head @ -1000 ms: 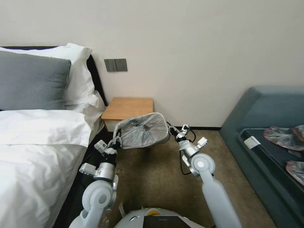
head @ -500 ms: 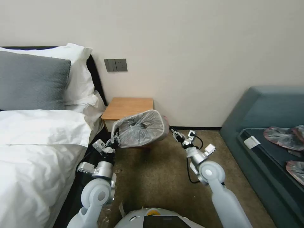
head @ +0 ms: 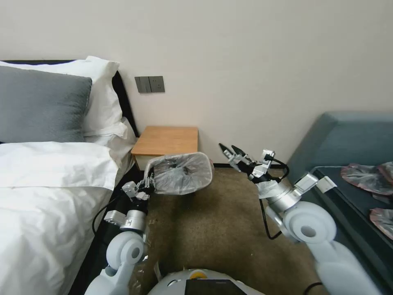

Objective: Pick up the garbage bag from the table and place it over the trash can.

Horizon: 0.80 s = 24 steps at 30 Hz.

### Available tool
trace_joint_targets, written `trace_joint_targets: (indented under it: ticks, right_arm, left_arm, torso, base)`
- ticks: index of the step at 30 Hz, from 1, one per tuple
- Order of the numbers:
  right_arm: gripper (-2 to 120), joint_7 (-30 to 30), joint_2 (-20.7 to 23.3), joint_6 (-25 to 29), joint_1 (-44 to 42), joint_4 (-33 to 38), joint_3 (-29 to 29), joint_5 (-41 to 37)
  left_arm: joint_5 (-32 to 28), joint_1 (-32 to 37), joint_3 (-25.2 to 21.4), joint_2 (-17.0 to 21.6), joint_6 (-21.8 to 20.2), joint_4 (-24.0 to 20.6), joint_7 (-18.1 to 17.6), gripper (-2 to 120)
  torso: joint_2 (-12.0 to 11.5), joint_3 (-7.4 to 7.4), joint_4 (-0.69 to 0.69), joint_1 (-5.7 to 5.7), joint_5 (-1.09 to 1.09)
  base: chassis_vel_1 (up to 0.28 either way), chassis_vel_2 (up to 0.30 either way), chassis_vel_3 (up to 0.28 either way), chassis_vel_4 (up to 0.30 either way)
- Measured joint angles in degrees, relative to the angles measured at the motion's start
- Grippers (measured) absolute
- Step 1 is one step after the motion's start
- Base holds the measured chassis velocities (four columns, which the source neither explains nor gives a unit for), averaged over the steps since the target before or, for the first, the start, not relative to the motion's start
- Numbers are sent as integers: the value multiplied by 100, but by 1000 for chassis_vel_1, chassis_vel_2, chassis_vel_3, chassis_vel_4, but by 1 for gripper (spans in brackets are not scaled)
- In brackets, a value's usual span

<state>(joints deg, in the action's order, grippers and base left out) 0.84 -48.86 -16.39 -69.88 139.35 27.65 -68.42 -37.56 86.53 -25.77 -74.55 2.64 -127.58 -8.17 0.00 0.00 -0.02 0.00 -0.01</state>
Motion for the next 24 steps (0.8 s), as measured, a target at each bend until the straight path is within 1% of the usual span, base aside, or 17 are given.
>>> trace_joint_targets:
  ticks: [1,2,3,5,6,8,9,10,12,14,15,16,18,19,20,23,24]
  right_arm:
    - [100,-127,259,-43,109,14,-79,200]
    - [100,-127,259,-43,109,14,-79,200]
    - [100,-270,508,-142,265,17,-188,378]
    - [100,-413,813,-276,584,28,-500,616]
    - [100,-413,813,-276,584,28,-500,616]
    - [100,-514,1094,-428,1053,42,-1099,910]
    - [98,-573,1181,-468,1273,40,-1374,1052]
    - [98,-573,1181,-468,1273,40,-1374,1052]
    - [92,-696,1291,-530,1755,-11,-1880,1302]
    - [82,-785,1326,-611,2342,-102,-2393,1447]
    - [82,-785,1326,-611,2342,-102,-2393,1447]
    - [79,-804,1326,-630,2566,-140,-2601,1481]
    - [67,-896,1279,-674,3240,-287,-3347,1672]
    - [62,-935,1236,-691,3416,-356,-3598,1817]
    - [62,-935,1236,-691,3416,-356,-3598,1817]
    - [48,-1017,1110,-711,3719,-536,-4210,2306]
    - [48,-1017,1110,-711,3719,-536,-4210,2306]
  left_arm:
    - [163,-5,17,19,1,27,28,9]
    - [163,-5,17,19,1,27,28,9]
    - [297,-4,42,34,0,45,42,9]
    - [523,4,84,48,-18,79,51,9]
    - [523,4,84,48,-18,79,51,9]
    - [804,19,131,53,-20,126,115,9]
    - [896,22,147,54,-20,139,155,9]
    - [896,22,147,54,-20,139,155,9]
    - [1059,24,190,54,-22,157,212,9]
    - [1194,20,234,52,-30,185,242,9]
    - [1194,20,234,52,-30,185,242,9]
    - [1248,18,248,51,-32,199,253,9]
    - [1381,2,280,53,-39,239,284,9]
    - [1422,-8,286,56,-45,247,297,9]
    - [1422,-8,286,56,-45,247,297,9]
    - [1539,-19,290,57,-63,259,330,9]
    - [1539,-19,290,57,-63,259,330,9]
  torso:
    - [0,0,2,0,2]
    - [0,0,2,0,2]
    - [0,0,1,0,3]
    - [0,0,1,0,1]
    - [0,0,1,0,1]
    - [0,1,3,0,1]
    - [0,1,3,0,1]
    - [0,1,3,0,1]
    - [0,1,1,0,2]
    - [0,1,2,0,1]
    - [0,1,2,0,1]
    - [0,1,3,0,1]
    - [0,1,3,0,0]
    - [0,1,2,0,0]
    - [0,1,2,0,0]
    - [0,1,2,0,0]
    - [0,1,2,0,0]
  base:
    - [0,0,0,0]
    - [0,0,0,0]
    - [0,0,0,0]
    - [0,0,0,0]
    - [0,0,0,0]
    - [0,0,0,0]
    - [0,0,0,0]
    - [0,0,0,0]
    - [0,0,0,0]
    - [0,0,0,0]
    - [0,0,0,0]
    - [0,0,0,0]
    - [0,0,0,0]
    - [0,0,0,0]
    - [0,0,0,0]
    - [0,0,0,0]
    - [0,0,0,0]
